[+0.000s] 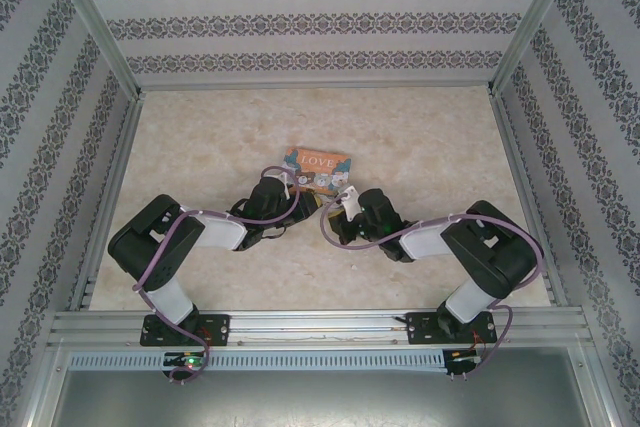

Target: Unlock a padlock with a key

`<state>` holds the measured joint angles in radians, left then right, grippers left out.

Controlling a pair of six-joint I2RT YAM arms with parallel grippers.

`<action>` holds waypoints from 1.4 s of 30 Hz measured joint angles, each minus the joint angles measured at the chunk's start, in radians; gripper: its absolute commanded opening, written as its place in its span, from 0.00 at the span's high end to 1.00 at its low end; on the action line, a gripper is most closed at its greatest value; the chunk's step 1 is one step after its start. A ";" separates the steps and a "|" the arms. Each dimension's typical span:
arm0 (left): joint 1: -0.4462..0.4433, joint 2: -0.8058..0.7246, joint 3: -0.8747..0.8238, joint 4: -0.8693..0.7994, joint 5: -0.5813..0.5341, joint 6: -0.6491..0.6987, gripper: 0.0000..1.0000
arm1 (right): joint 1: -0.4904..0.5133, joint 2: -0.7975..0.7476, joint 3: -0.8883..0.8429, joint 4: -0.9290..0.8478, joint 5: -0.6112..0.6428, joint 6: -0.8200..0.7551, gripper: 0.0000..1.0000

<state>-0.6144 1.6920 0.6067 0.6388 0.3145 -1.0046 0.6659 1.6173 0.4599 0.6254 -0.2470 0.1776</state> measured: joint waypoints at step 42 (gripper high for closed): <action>0.000 0.009 0.005 0.001 0.015 -0.022 0.83 | -0.010 0.055 0.016 0.061 0.000 0.053 1.00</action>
<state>-0.6144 1.7008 0.6121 0.6399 0.3294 -1.0267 0.6563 1.6722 0.4763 0.6861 -0.2470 0.2302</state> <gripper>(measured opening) 0.170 0.047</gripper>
